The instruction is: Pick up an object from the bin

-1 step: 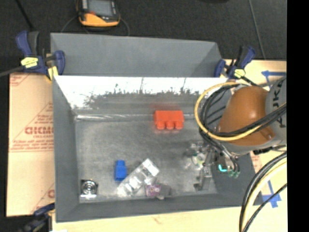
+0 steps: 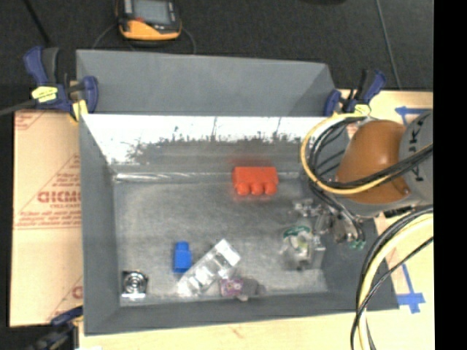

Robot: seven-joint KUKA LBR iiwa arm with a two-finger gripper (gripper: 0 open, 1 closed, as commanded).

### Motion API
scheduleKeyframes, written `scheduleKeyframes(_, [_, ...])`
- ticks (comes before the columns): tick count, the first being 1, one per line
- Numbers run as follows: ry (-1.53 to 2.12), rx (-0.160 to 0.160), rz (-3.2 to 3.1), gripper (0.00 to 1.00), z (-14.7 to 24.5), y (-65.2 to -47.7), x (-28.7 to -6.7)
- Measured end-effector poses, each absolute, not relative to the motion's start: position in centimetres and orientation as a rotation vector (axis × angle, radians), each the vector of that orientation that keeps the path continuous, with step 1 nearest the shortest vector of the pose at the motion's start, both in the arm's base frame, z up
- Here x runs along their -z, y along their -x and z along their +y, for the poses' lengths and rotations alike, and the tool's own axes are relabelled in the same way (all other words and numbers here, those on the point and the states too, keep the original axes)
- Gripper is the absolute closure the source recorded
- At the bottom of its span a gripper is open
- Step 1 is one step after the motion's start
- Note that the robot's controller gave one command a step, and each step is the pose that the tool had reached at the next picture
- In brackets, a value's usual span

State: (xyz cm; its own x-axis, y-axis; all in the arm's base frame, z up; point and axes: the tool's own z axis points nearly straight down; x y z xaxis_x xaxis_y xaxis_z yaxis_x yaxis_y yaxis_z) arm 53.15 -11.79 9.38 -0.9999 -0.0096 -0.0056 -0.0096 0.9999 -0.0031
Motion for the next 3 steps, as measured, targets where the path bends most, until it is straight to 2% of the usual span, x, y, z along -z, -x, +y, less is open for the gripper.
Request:
scheduleKeyframes(1, [0.064,0.004,3.134,0.0,-14.0,-54.3,-7.1])
scheduleKeyframes(2, [0.068,0.005,3.134,1.0,-14.0,-54.3,-7.1])
scheduleKeyframes(3, [0.01,0.006,3.131,1.0,-14.8,-52.1,-20.4])
